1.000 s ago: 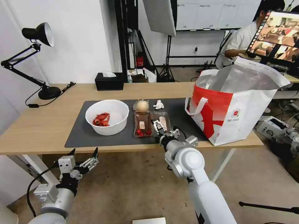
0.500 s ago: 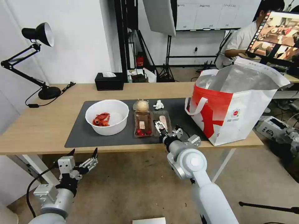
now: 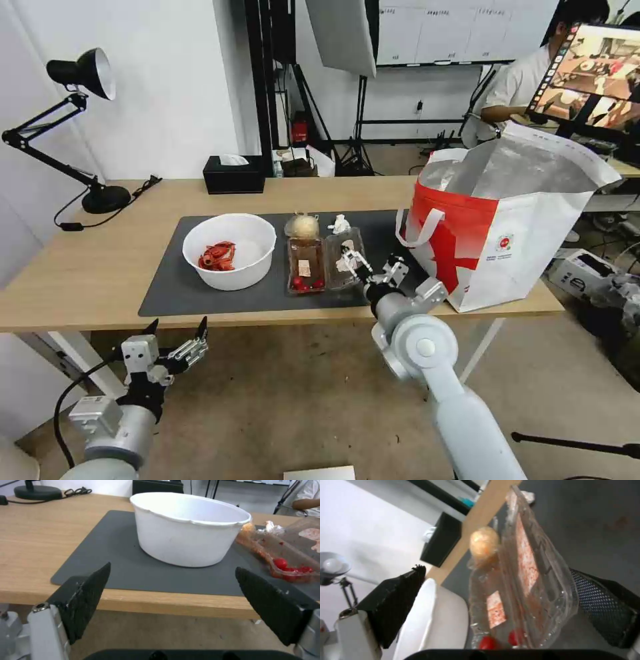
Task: Pick up the trash from the table and place it into the takeout bag.
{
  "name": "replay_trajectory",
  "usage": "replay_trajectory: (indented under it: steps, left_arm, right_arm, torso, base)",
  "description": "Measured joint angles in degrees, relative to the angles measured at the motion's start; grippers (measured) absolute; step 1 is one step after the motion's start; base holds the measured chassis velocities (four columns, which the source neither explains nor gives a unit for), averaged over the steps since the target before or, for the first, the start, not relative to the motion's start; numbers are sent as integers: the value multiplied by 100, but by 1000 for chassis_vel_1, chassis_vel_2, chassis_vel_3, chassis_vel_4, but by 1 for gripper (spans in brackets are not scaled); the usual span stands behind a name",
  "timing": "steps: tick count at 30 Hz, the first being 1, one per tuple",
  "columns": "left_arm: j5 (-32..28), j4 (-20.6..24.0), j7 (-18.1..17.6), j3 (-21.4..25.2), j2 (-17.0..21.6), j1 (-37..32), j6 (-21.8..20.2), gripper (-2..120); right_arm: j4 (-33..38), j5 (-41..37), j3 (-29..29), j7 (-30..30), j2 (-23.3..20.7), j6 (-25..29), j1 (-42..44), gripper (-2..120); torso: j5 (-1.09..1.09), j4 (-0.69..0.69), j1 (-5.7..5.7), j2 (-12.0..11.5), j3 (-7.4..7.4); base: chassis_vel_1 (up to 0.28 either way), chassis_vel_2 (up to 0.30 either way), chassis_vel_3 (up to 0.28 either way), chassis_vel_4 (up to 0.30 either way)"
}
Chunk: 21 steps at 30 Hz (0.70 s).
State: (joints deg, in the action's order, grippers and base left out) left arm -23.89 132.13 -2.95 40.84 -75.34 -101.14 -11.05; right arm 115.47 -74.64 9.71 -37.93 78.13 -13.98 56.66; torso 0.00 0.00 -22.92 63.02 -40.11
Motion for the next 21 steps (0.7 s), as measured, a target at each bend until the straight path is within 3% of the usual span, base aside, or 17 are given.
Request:
replay_trajectory:
  steps: [12,21]
  left_arm:
    - [13,13,-2,9,-31,-22,11,100]
    - [47,21,-8,3,-48,-66,19,100]
  right_arm:
    - [-171,-558,-250,376,7,-177,-410,100]
    - [-1109,-1452,-530,-181,384,-453,-1216,100]
  torso:
    - [0,0,0,0,0]
    - [-1,0,0,0,0]
  base:
    - [0,0,0,0]
    - [0,0,0,0]
